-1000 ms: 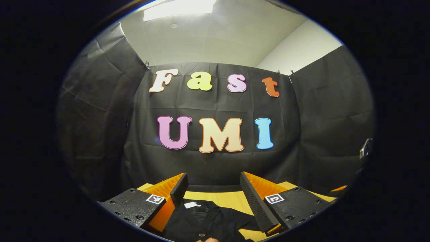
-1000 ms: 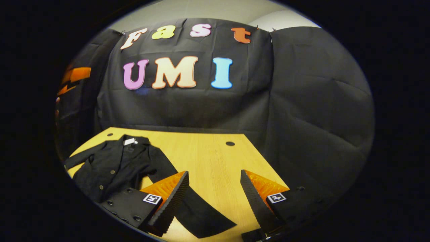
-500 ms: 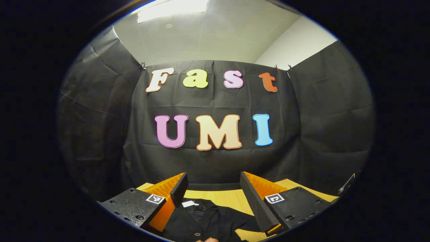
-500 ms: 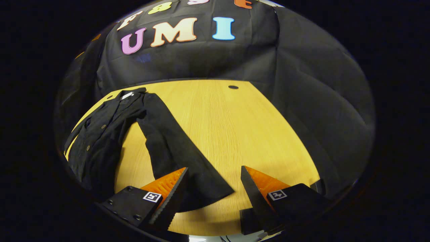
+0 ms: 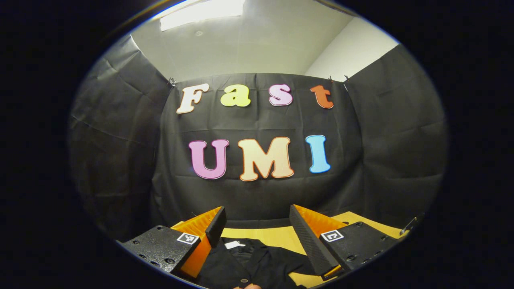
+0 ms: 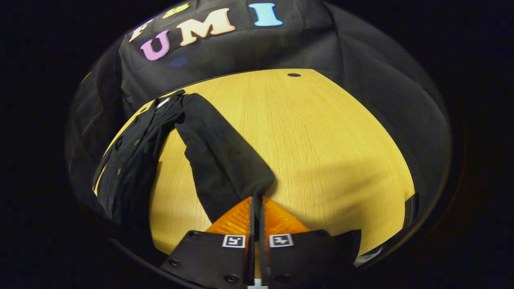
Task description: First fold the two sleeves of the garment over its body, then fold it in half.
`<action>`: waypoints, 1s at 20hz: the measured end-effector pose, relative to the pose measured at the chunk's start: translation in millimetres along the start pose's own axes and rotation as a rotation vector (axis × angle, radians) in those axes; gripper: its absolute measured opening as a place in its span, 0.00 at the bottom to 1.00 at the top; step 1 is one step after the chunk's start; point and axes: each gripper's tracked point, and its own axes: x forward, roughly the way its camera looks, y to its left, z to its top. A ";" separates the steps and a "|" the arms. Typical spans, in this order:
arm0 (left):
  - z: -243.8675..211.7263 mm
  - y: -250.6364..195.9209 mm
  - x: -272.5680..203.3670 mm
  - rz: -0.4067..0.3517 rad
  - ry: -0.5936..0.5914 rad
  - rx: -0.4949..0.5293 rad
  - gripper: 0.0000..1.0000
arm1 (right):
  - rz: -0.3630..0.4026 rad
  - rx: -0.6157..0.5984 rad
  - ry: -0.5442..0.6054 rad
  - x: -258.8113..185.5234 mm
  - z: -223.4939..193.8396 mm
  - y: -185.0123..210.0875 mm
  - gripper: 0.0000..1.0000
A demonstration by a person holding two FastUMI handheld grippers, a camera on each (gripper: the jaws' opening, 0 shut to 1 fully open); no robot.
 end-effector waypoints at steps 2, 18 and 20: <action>-3.0 21.0 -1.2 0.025 -0.001 -0.001 0.94 | 0.019 0.088 -0.039 -7.6 14.1 4.8 0.07; -19.1 204.1 -26.4 0.220 0.025 0.065 0.99 | 0.130 0.008 -0.339 -60.8 179.2 176.1 0.06; -23.5 222.3 -30.0 0.247 0.035 0.064 0.94 | 0.150 -0.030 -0.353 -61.5 190.4 200.8 0.06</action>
